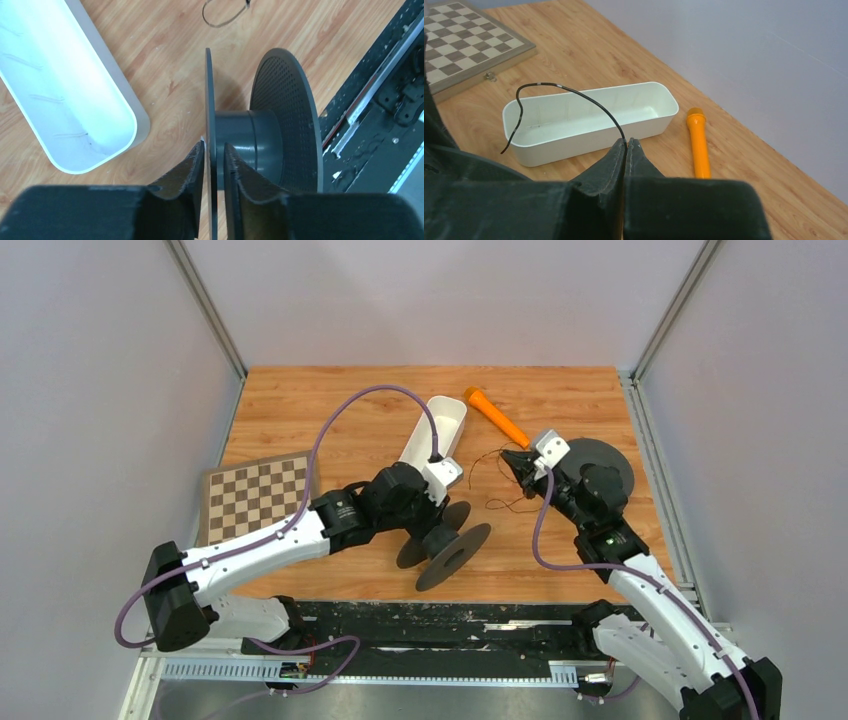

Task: Wrap the cables
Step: Place the cable reel at the center of the board.

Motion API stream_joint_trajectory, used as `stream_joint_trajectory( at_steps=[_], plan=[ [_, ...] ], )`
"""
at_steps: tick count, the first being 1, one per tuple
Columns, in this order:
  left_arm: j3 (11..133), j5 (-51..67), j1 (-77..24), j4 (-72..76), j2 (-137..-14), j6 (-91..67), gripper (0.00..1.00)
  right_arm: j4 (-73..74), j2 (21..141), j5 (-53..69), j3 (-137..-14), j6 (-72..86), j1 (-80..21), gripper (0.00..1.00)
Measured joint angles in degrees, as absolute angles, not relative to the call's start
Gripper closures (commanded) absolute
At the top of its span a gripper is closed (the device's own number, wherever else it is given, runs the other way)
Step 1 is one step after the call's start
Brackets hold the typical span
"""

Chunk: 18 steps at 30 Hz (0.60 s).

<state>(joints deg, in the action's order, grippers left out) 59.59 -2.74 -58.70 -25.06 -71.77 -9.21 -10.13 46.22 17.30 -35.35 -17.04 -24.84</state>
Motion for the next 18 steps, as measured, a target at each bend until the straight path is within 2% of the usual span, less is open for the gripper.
stream_joint_trajectory(
  at_steps=[1,5,9,18],
  plan=[
    [59.6,-2.5,-58.5,-24.3,-71.8,-9.4,0.67,-10.2,46.3,17.9,-35.2,-16.8,-24.9,1.0],
    [59.6,-2.0,-57.9,-23.1,-71.8,-10.0,0.48,-10.2,46.6,19.5,-34.0,-16.1,-25.1,1.0],
    [59.8,-2.1,-57.6,-23.3,-71.8,-10.2,0.38,-10.5,46.6,21.0,-32.8,-15.9,-25.4,1.0],
    [63.1,-4.1,-55.0,-26.6,-65.2,-10.4,0.29,-13.5,46.3,27.3,-32.2,-15.7,-26.6,1.0]
  ],
)
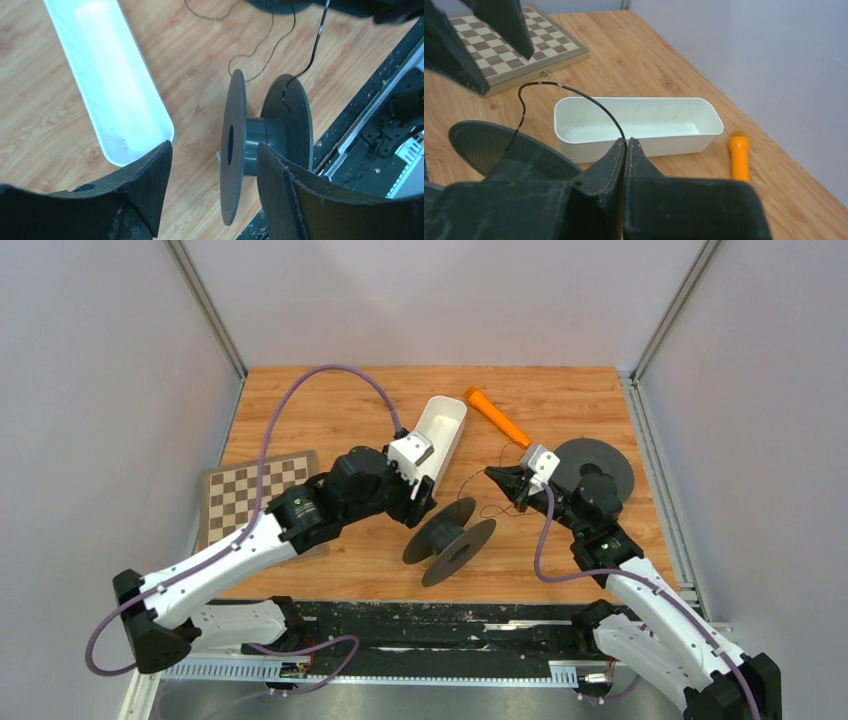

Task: Wrap the cables
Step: Place the cable reel at the center of the board, then wrap the cable around the cable reel.

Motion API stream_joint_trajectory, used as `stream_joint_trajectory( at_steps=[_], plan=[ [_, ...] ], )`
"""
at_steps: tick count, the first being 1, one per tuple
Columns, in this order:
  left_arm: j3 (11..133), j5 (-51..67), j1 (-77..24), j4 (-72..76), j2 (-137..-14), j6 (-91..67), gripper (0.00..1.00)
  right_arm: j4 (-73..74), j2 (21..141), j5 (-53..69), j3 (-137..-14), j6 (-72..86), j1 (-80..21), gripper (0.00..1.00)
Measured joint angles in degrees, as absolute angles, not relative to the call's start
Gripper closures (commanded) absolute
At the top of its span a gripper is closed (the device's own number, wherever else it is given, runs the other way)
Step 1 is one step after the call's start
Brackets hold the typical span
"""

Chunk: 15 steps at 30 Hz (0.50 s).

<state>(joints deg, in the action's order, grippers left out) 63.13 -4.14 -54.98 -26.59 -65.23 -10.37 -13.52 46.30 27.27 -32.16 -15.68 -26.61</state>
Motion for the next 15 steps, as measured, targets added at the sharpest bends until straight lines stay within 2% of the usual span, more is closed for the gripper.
stream_joint_trajectory(
  at_steps=[6,15],
  plan=[
    [62.8,-3.0,-54.5,-28.2,-57.8,-10.9,0.27,-15.2,46.8,29.6,-30.7,-15.8,-29.5,1.0],
    [50.7,1.4,-54.5,-24.3,-53.4,-15.3,0.28,-15.6,50.3,26.9,-30.3,-19.3,-35.1,1.0]
  ],
)
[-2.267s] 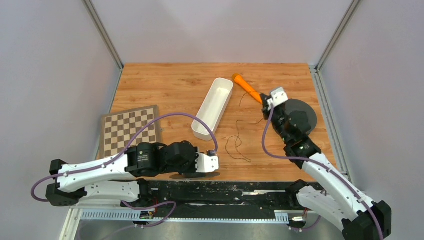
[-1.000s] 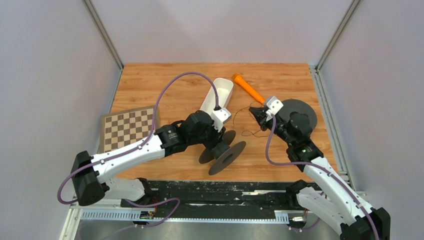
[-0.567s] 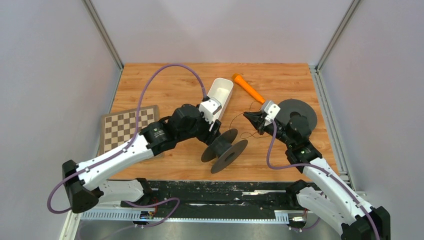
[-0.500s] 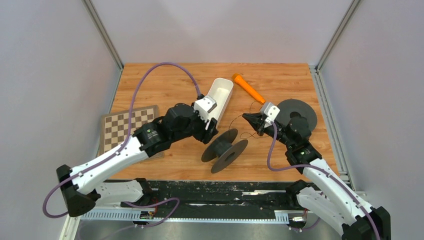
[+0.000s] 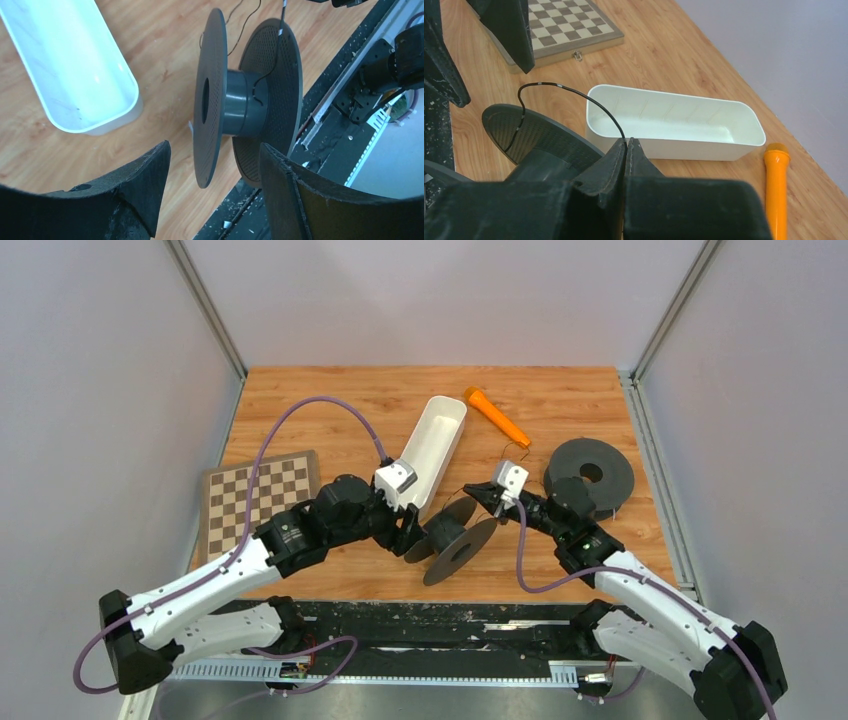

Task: Wrap the cables
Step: Wrap the cable around the cable reel.

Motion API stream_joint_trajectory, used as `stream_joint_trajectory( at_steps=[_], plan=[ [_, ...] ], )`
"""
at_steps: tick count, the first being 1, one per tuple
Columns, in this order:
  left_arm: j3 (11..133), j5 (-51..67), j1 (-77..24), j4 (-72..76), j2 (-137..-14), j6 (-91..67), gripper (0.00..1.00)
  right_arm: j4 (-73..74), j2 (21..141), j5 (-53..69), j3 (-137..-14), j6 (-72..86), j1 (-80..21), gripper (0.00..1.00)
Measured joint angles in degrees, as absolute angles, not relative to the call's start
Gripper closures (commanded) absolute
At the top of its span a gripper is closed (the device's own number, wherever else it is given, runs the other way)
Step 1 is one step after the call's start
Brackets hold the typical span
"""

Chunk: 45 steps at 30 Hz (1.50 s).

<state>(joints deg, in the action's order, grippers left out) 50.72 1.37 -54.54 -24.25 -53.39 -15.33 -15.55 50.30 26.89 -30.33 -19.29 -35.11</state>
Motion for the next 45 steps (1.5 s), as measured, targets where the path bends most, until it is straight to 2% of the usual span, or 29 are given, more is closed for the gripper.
stream_joint_trajectory(
  at_steps=[27,32,36,37,39,41,45],
  plan=[
    [42.9,6.9,-54.5,-11.8,-56.3,-18.3,0.39,-20.4,53.8,8.3,-24.2,-29.3,-46.5,1.0],
    [42.9,6.4,-54.5,-10.7,-58.3,-18.2,0.5,-20.6,53.8,8.1,-24.2,-29.9,-47.7,1.0],
    [42.8,5.9,-54.5,-10.4,-59.2,-18.0,0.67,-20.6,53.8,8.4,-24.1,-30.5,-49.6,1.0],
    [42.8,5.9,-54.5,-10.4,-59.2,-18.1,0.77,-20.6,53.8,8.5,-24.1,-30.7,-49.9,1.0],
    [42.8,5.7,-54.5,-10.4,-59.2,-18.1,0.88,-20.7,53.8,8.6,-23.9,-31.0,-50.5,1.0],
    [42.8,5.1,-54.5,-10.4,-59.2,-17.2,0.93,-20.7,53.8,8.6,-23.7,-31.2,-51.0,1.0],
    [42.0,5.5,-54.6,-10.3,-59.1,-17.8,0.96,-20.5,53.8,8.4,-23.2,-31.6,-51.7,0.99]
  ],
)
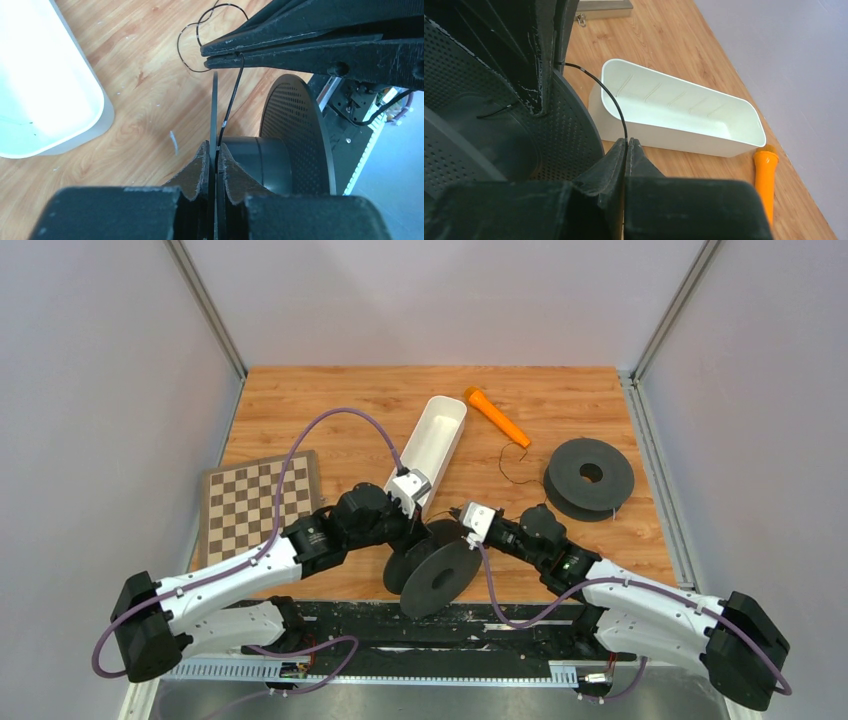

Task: Wrap the cables
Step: Wrap the cable around the cable reel.

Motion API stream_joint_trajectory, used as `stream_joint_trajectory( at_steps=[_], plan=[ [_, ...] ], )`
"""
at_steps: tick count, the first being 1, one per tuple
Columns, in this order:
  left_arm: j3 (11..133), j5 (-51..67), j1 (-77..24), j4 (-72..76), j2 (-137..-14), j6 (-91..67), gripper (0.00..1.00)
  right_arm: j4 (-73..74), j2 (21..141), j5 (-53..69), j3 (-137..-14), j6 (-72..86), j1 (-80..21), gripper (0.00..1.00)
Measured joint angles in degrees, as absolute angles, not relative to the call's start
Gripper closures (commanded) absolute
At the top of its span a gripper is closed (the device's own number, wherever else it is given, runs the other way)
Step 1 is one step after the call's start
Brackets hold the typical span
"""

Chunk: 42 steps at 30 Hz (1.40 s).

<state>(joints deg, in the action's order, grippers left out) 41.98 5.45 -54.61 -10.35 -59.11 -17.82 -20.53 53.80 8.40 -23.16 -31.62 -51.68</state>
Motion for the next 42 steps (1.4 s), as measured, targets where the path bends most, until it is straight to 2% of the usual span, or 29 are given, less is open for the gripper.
stream_joint_trajectory(
  at_steps=[3,7,11,18,24,27,30,33,37,42],
  plan=[
    [42.0,5.0,-54.6,-10.7,-58.9,-17.8,0.96,-20.6,53.8,8.2,-23.2,-31.6,-51.7,0.97],
    [43.0,4.2,-54.6,-12.6,-59.2,-17.8,0.83,-20.7,52.9,7.6,-22.9,-31.6,-51.9,0.96],
    [44.2,4.3,-54.6,-14.9,-59.8,-17.7,0.75,-20.8,50.8,7.4,-21.7,-31.6,-51.9,0.96],
    [44.3,5.4,-54.7,-18.3,-59.9,-17.7,0.73,-20.8,49.7,7.4,-20.9,-31.4,-52.1,0.93],
    [44.3,6.0,-54.7,-19.6,-59.8,-17.7,0.8,-20.5,50.0,8.1,-20.5,-31.4,-52.7,0.94],
    [44.3,6.3,-54.7,-20.0,-59.7,-17.6,0.86,-20.3,50.5,8.0,-20.4,-31.4,-53.0,0.95],
    [44.3,6.8,-54.7,-20.1,-59.6,-17.5,0.98,-20.4,50.5,8.0,-20.4,-31.4,-53.2,0.95],
    [44.3,7.1,-54.7,-20.3,-59.5,-17.5,1.0,-20.4,50.4,7.8,-20.4,-31.4,-53.2,0.95],
    [44.3,7.5,-54.7,-21.1,-59.0,-17.5,1.0,-20.3,50.2,8.0,-20.4,-31.1,-53.2,0.87],
    [44.4,6.9,-54.7,-23.6,-56.8,-17.2,1.0,-17.4,49.5,7.9,-21.2,-28.3,-53.2,0.66]
  ],
)
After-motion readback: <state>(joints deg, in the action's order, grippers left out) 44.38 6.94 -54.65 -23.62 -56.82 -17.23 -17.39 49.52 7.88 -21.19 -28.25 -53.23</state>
